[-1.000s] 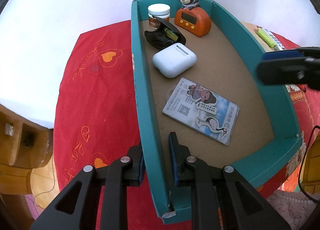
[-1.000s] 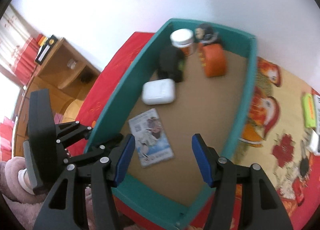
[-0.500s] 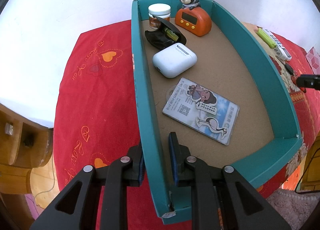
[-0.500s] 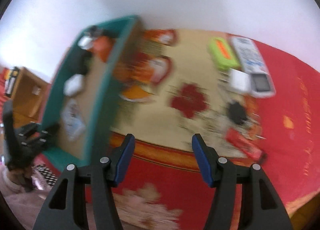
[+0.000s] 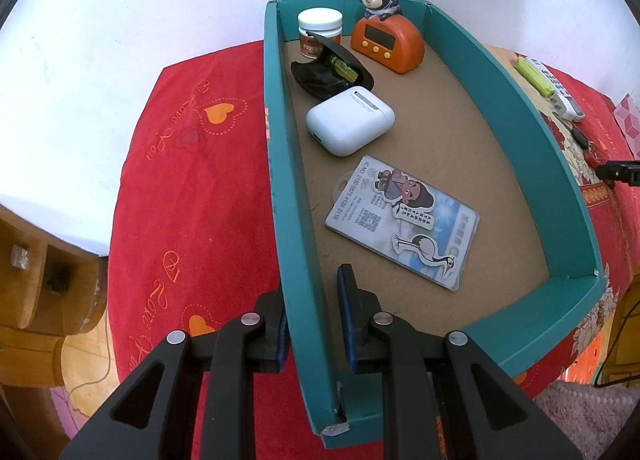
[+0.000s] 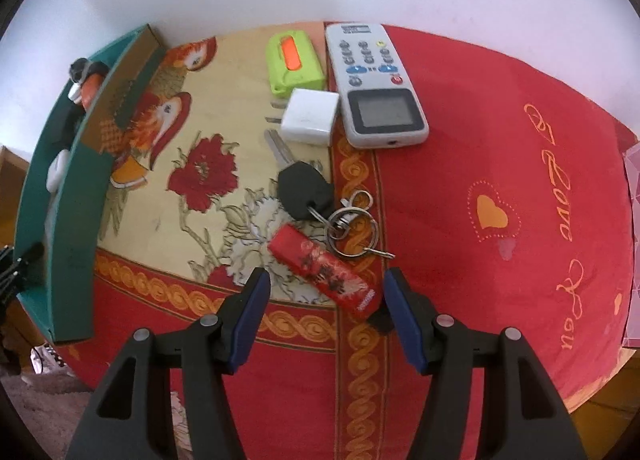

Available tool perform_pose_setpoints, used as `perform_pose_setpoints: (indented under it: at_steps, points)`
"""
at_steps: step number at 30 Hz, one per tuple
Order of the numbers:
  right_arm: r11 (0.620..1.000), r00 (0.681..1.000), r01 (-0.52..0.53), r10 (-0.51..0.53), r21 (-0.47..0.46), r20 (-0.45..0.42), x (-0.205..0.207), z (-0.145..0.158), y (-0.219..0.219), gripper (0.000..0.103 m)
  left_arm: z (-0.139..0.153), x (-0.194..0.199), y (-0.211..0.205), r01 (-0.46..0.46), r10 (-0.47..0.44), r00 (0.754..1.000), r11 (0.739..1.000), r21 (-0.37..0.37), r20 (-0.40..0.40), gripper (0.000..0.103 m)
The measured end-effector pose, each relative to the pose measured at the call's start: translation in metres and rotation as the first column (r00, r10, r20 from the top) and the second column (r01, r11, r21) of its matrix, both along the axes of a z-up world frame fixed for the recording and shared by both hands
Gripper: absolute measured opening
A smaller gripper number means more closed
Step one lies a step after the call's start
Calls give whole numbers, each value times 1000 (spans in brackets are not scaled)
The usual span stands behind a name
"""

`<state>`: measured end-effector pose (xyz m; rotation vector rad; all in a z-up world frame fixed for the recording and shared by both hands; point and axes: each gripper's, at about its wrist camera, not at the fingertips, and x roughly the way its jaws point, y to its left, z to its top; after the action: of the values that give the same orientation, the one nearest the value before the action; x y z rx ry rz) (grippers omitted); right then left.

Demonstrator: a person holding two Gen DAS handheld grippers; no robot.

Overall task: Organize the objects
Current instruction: 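Withdraw the right tool toward the red stick beside the keys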

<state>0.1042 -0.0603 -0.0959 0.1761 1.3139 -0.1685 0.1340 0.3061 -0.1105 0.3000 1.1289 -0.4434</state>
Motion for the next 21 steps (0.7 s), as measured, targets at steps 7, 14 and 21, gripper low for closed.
perform_pose_setpoints:
  at_steps: [7, 14, 21]
  points:
    - [999, 1000, -22, 23, 31, -20, -6, -5, 9, 60, 0, 0, 0, 1, -1, 1000, 1000, 1, -1, 20]
    - [997, 997, -63, 65, 52, -29, -11, -4, 28, 60, 0, 0, 0, 1, -1, 1000, 1000, -1, -1, 20]
    - [992, 998, -61, 65, 106, -26, -10, -2, 40, 60, 0, 0, 0, 1, -1, 1000, 1000, -3, -1, 20]
